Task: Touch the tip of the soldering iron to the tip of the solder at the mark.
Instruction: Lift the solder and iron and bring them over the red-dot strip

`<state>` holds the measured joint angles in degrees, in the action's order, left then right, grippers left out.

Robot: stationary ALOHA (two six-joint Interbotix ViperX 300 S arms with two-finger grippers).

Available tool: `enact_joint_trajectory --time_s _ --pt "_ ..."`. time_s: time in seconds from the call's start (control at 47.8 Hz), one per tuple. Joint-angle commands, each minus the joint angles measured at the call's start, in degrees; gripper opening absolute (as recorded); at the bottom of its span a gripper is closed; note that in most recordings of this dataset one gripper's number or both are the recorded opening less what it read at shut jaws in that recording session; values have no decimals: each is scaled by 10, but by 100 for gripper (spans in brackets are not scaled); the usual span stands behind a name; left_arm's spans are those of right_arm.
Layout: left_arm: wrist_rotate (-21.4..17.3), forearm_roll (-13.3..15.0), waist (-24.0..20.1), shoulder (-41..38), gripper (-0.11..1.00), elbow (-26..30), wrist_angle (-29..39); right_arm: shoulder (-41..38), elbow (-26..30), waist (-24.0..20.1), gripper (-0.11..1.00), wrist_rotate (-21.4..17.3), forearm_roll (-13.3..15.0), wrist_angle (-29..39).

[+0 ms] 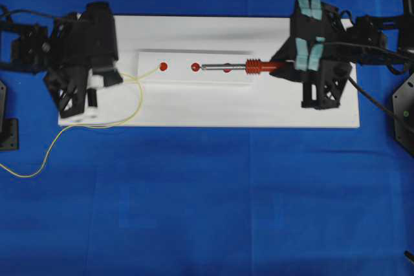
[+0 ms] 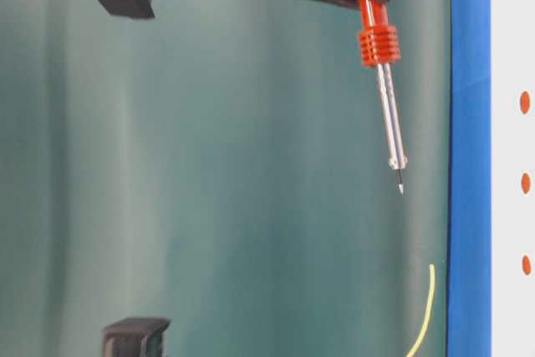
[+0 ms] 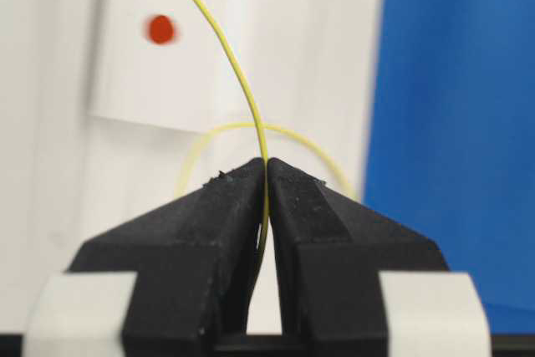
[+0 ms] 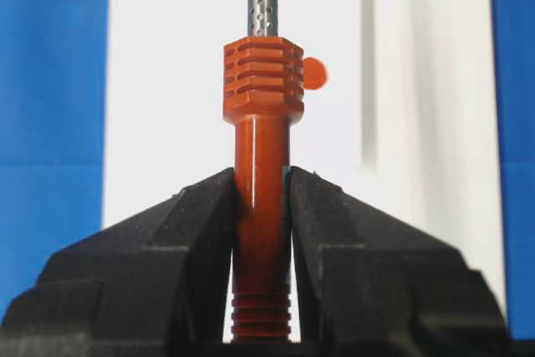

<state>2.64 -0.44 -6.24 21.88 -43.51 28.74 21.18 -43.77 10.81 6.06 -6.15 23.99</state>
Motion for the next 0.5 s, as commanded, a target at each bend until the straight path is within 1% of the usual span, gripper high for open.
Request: enact_joint_trajectory --time_s 0.0,0.084,0.209,0.481 --pt "-9 -2 -19 -6 2 18 11 -9 26 10 6 1 9 2" --pt "-12 -2 -32 -17 2 20 31 -22 35 12 6 1 14 8" --pt "-12 -2 -33 -24 2 24 47 -31 41 12 6 1 17 14" --pt "-11 -1 -31 -31 2 29 48 -37 41 14 6 1 18 11"
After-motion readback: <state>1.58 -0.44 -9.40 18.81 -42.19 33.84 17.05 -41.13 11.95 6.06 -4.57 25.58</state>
